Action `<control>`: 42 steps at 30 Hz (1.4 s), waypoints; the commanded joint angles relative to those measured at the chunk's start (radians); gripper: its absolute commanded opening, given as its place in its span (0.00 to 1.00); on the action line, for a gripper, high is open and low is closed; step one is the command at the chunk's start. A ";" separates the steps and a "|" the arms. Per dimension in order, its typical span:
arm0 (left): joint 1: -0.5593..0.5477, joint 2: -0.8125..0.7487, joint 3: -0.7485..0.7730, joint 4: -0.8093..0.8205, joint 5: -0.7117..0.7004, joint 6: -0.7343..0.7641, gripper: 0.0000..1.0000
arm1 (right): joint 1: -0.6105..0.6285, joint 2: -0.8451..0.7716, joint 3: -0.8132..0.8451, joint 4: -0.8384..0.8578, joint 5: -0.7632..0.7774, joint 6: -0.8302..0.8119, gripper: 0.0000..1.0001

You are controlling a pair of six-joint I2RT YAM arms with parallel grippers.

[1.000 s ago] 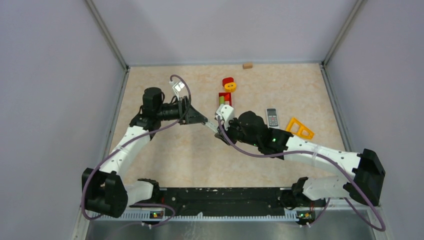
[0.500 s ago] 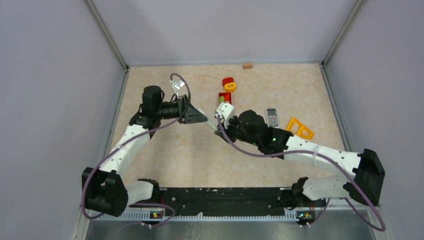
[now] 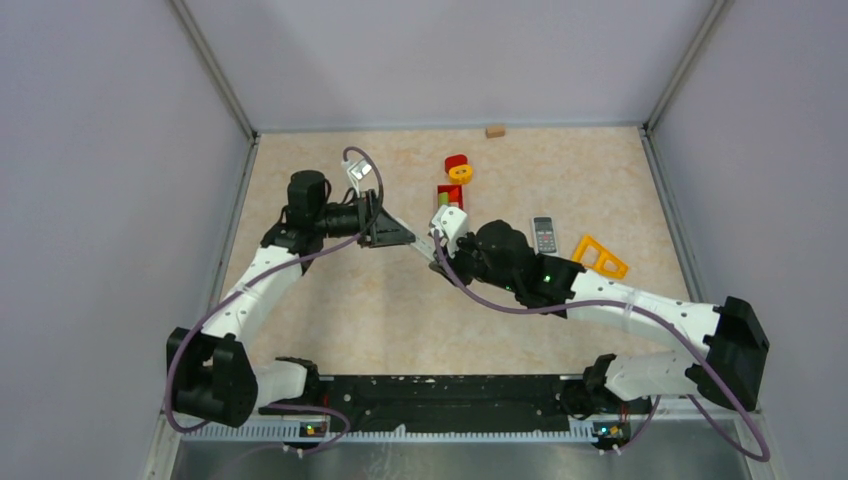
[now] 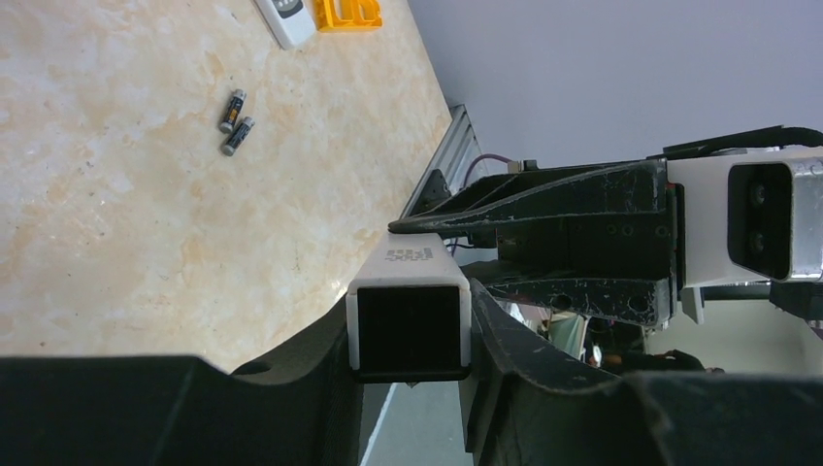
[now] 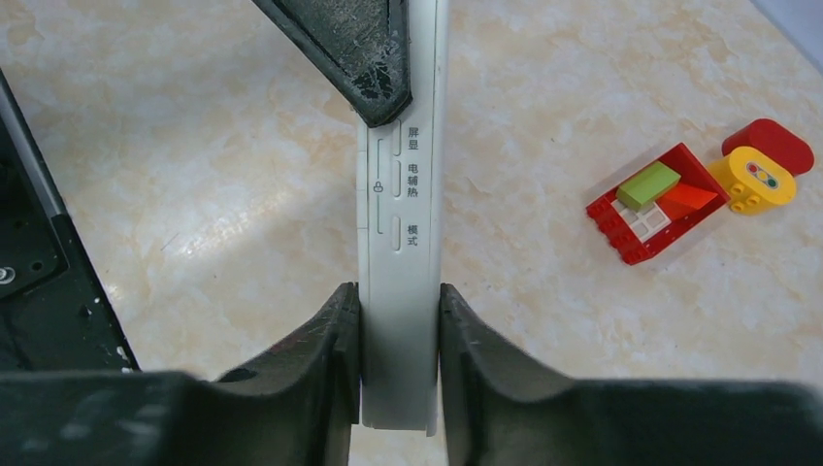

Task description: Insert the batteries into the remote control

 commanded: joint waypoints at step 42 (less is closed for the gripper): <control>0.038 0.015 0.379 0.762 0.191 0.051 0.00 | -0.423 -0.050 -0.081 0.813 -0.484 1.522 0.52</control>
